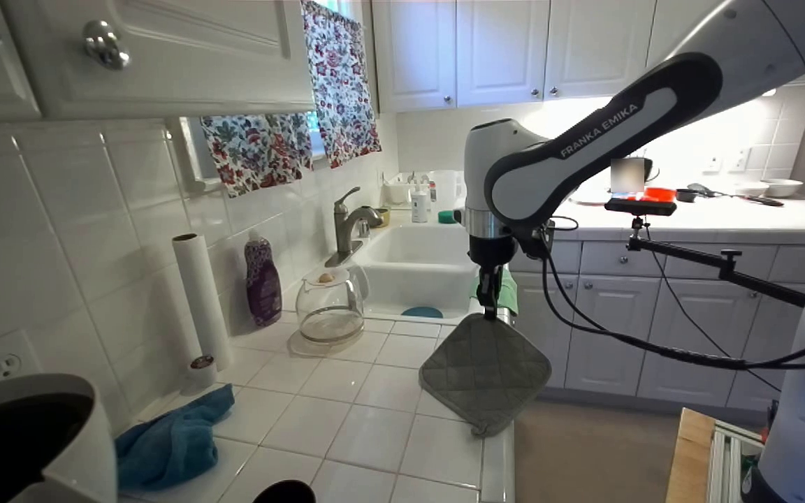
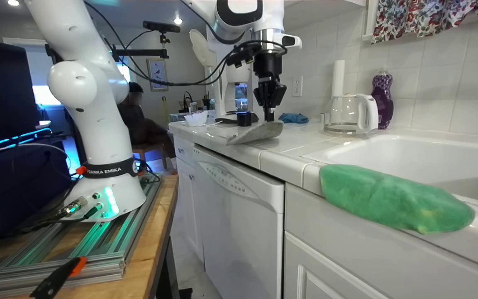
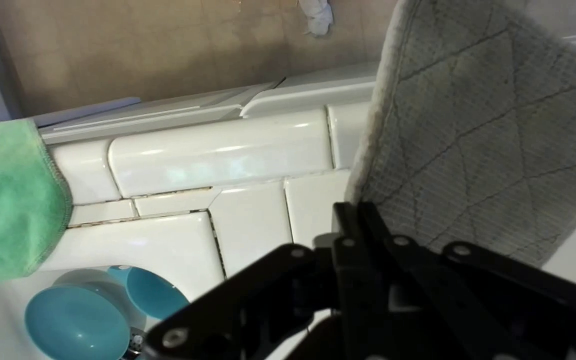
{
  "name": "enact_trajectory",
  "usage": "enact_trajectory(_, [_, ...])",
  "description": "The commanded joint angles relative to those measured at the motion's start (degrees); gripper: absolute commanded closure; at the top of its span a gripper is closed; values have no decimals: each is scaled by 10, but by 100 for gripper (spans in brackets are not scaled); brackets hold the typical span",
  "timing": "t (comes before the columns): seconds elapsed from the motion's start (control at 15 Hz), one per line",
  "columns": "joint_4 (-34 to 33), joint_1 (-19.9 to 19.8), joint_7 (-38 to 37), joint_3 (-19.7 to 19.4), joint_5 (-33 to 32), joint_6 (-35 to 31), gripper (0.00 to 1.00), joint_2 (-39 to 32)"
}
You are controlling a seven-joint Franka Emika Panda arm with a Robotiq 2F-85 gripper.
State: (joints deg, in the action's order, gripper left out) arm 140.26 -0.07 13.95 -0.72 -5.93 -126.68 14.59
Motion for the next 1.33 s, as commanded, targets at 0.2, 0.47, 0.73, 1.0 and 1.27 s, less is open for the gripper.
enact_trajectory(0.2, [-46, -14, 27, -10, -66, 21, 99, -50])
enact_trajectory(0.47, [-114, -23, 60, -22, -110, 7, 99, -109])
enact_trajectory(0.73, [-187, -12, 79, -11, -143, -17, 99, -165])
enact_trajectory(1.0, [-226, 0, 106, 6, -161, -47, 99, -205])
enact_trajectory(1.27, [-245, 2, 144, 13, -162, -75, 99, -234])
